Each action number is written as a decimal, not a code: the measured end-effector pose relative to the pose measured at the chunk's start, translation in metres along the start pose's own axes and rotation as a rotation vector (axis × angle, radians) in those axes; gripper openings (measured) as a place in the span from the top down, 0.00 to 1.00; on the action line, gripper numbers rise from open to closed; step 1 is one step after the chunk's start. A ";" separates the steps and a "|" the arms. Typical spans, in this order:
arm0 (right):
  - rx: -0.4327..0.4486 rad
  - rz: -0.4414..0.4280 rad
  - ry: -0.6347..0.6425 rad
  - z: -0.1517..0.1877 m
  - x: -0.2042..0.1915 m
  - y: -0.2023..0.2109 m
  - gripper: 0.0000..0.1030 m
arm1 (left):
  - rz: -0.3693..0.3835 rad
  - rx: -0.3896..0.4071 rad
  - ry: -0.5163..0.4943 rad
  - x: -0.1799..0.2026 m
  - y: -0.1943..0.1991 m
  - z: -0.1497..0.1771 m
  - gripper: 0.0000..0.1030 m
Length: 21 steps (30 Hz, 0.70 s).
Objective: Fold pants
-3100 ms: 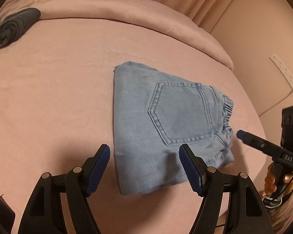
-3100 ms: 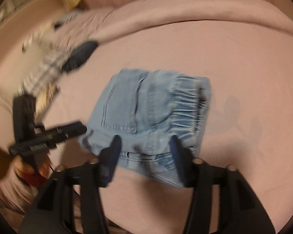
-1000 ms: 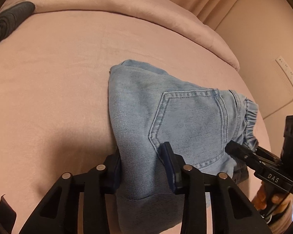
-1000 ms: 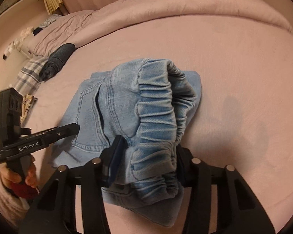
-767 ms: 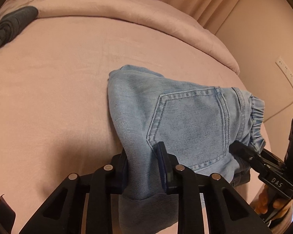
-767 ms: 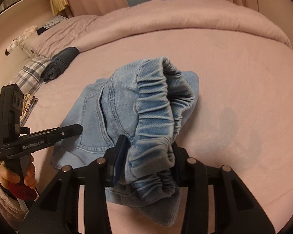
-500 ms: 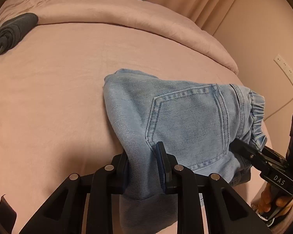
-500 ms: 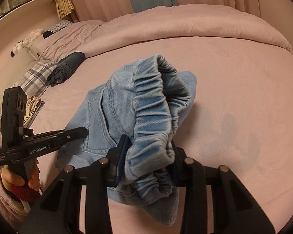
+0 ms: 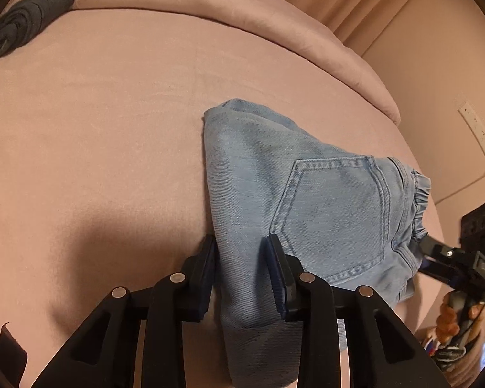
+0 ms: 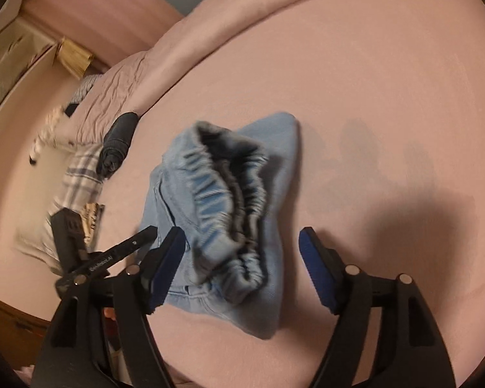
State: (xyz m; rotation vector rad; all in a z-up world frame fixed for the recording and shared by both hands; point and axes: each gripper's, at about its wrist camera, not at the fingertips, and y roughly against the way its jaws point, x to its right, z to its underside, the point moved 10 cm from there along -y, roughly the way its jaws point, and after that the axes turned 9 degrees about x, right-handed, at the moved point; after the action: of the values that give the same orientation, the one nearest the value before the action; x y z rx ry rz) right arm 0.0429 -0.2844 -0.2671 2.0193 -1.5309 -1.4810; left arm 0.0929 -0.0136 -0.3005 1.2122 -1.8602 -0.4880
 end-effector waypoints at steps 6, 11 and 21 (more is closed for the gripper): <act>-0.083 -0.043 -0.088 0.018 -0.003 -0.024 0.24 | 0.125 -0.077 0.137 -0.005 -0.004 -0.003 0.68; -0.105 -0.033 -0.077 0.016 -0.013 -0.036 0.22 | 0.225 -0.173 0.264 -0.007 -0.002 0.004 0.65; -0.131 -0.025 -0.021 0.014 -0.021 -0.050 0.25 | 0.284 -0.202 0.331 0.011 -0.019 0.000 0.63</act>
State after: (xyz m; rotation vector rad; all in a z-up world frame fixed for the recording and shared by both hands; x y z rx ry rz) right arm 0.0630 -0.2402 -0.2951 1.9610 -1.3817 -1.5725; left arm 0.1012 -0.0318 -0.3095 0.8214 -1.6208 -0.2890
